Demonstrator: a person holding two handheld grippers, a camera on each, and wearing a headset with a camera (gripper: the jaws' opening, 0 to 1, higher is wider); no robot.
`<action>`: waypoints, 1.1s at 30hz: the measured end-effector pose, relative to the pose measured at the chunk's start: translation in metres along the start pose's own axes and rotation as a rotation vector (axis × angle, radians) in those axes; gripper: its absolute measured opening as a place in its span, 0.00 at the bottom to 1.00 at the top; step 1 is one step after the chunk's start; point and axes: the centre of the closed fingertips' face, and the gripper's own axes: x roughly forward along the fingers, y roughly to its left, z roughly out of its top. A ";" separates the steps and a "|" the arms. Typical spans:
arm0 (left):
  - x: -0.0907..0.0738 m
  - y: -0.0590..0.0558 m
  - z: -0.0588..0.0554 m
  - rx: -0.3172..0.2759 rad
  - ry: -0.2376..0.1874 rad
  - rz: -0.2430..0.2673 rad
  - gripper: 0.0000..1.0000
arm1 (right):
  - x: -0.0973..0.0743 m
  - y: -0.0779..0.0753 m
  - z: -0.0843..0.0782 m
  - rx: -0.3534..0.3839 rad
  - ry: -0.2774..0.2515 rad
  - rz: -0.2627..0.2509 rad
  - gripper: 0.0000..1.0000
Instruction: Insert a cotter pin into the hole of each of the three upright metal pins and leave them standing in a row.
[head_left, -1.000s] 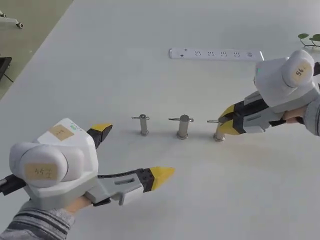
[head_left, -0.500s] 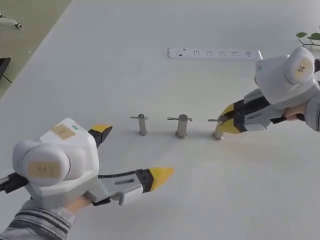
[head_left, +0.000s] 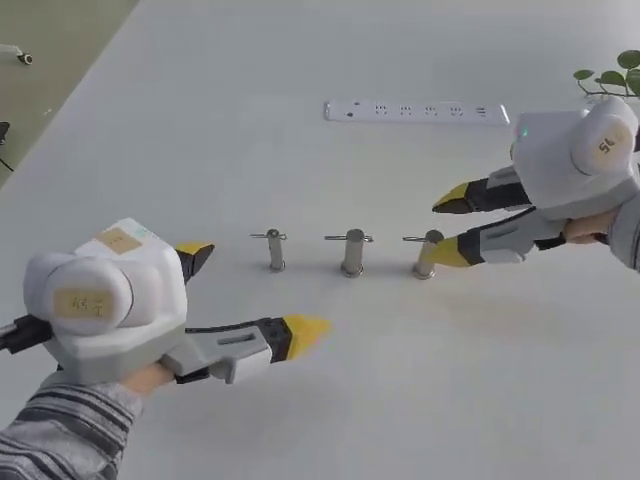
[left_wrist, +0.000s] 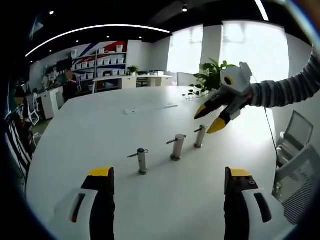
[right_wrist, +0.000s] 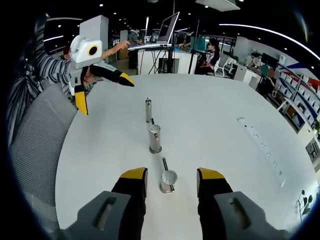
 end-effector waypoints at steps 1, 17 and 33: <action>0.001 0.001 0.000 -0.003 0.003 0.002 0.89 | -0.002 0.000 0.000 0.035 0.001 -0.016 0.39; 0.004 0.000 0.005 -0.051 0.012 -0.001 0.93 | -0.030 0.004 -0.005 0.378 -0.140 -0.241 0.67; 0.003 0.003 0.008 -0.023 0.001 0.013 0.99 | -0.027 0.040 -0.007 0.499 -0.188 -0.298 0.84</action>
